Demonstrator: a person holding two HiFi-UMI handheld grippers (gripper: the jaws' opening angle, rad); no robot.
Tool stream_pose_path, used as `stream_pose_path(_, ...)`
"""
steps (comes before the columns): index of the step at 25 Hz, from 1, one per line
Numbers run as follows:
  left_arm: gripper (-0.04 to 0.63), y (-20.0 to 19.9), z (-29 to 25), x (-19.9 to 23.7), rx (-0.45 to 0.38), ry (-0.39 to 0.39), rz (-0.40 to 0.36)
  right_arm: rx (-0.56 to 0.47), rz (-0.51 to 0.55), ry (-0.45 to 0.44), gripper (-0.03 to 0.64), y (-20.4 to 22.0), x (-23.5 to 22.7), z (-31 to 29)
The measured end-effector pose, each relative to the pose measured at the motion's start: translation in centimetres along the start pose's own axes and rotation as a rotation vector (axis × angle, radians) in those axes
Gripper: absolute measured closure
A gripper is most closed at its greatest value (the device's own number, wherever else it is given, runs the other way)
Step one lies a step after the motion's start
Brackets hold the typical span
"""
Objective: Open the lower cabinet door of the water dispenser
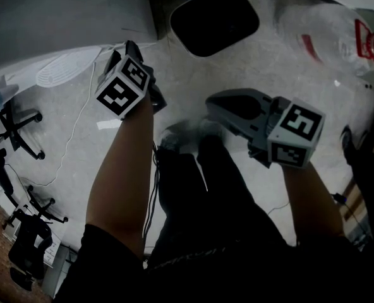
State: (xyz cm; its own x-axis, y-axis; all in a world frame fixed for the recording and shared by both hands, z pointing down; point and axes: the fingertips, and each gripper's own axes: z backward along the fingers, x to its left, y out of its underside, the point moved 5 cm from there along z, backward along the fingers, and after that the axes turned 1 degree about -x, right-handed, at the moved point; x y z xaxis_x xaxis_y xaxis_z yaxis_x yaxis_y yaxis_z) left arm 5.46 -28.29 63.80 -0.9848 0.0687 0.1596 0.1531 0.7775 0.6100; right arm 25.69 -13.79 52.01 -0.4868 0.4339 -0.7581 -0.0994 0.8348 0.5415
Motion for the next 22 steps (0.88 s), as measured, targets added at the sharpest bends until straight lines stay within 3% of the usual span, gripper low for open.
stream_pose_path(22, 0.439, 2.1, 1.1, 0.4, 0.060, 0.007, -0.027, 0.017, 0.027, -0.009, 0.603, 0.2, -0.1, 0.0)
